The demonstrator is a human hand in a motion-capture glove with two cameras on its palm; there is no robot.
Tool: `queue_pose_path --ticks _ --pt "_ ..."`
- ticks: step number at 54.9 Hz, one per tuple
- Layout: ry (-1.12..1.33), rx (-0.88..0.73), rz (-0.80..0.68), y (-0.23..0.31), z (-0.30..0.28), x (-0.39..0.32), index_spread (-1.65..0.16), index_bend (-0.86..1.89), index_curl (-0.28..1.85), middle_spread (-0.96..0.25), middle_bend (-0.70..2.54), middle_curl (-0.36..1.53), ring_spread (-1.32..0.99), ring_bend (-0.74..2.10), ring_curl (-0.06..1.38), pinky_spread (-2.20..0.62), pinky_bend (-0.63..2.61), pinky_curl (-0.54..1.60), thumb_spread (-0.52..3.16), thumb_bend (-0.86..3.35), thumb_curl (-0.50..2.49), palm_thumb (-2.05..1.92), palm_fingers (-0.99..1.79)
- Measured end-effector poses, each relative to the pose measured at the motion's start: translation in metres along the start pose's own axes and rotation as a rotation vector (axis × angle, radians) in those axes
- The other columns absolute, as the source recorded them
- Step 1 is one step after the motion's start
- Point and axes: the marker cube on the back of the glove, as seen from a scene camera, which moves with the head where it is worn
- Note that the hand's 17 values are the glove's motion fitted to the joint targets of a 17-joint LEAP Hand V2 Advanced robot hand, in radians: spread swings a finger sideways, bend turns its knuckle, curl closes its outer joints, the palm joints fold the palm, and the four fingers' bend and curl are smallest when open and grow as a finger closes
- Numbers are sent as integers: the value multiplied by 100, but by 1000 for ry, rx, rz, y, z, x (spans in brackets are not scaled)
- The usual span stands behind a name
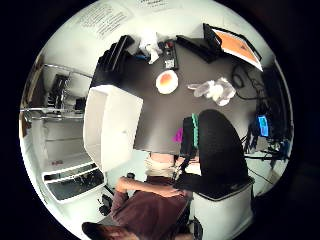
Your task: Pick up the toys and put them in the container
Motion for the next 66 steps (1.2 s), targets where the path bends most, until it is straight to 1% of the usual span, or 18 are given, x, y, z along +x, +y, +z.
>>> queue_pose_path --ticks 5,10,15,21,26,38,48,55,62,66 --pt "-3 -19 -7 -8 0 4 -13 4 1 1 10 3 -1 32 7 0 68 18 77 13 5 14 -15" --pt "10 -51 17 -27 2 5 -16 6 4 1 12 6 -1 37 11 0 74 23 106 13 9 12 -19" --pt "10 -70 20 -44 6 6 -18 7 6 1 13 8 -1 39 13 0 76 25 123 12 12 10 -22" --pt "-19 -77 -1 -62 15 9 -18 6 8 1 13 11 -1 41 16 1 76 27 133 9 15 4 -26" --pt "-17 -92 24 -79 33 11 -19 5 8 1 12 13 -1 42 17 1 77 28 136 6 17 1 -28" --pt "-113 -157 -40 -111 108 17 -21 3 9 1 12 16 -1 39 20 2 78 31 134 0 22 -1 -35" --pt "-106 -297 -29 -127 189 18 -22 1 7 -1 10 17 -1 35 22 2 80 32 125 -3 24 -3 -38" --pt "-84 -394 24 -134 250 28 -22 1 7 -2 10 17 -1 32 23 3 81 33 120 -3 25 -3 -38" --pt "-91 -447 74 -139 288 35 -23 0 5 -3 10 18 1 33 25 4 85 35 116 -3 27 -2 -34" --pt "-38 -458 77 -139 301 40 -23 5 6 -2 12 17 3 37 26 5 93 37 115 -2 28 1 -21"
